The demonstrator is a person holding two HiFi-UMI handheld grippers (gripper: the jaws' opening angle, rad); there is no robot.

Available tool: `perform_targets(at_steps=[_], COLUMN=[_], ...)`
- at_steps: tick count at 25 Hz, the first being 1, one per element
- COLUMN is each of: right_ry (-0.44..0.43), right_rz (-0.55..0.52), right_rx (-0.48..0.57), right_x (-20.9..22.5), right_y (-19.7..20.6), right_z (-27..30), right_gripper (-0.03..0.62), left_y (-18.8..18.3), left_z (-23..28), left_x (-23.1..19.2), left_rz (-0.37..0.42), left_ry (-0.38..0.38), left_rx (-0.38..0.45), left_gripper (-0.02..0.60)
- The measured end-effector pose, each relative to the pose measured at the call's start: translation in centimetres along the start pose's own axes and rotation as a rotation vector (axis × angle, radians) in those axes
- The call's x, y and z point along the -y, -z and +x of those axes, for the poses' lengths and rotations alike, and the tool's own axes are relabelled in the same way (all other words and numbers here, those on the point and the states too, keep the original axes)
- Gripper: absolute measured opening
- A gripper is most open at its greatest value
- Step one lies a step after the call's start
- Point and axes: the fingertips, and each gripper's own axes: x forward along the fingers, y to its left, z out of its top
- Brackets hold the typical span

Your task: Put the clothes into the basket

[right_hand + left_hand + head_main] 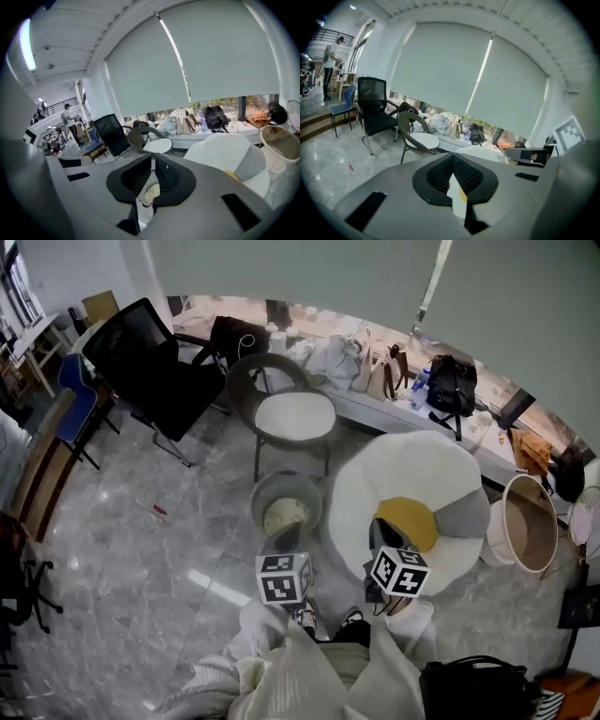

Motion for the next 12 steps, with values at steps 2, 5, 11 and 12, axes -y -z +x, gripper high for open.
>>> perform_targets(at_steps=[2, 5, 11, 12], right_ry=[0.006, 0.011, 0.020, 0.023], right_rz=[-0.011, -0.024, -0.022, -0.028], right_rx=[0.018, 0.027, 0.032, 0.033], right_x=[0.9, 2.2, 4.6, 4.9], right_y=[-0.6, -0.9, -0.7, -0.7], right_z=[-1.7, -3.8, -6.6, -6.8], right_gripper=[0.040, 0.038, 0.037, 0.037], left_y=[-0.5, -0.5, 0.2, 0.2], left_z=[-0.1, 0.1, 0.3, 0.3], left_x=[1.6, 3.8, 8.1, 8.7], left_rz=[0.005, 0.007, 0.031, 0.031], left_ry=[0.021, 0.033, 0.061, 0.066], left_rx=[0.017, 0.018, 0.003, 0.002], left_gripper=[-0.005, -0.003, -0.005, -0.005])
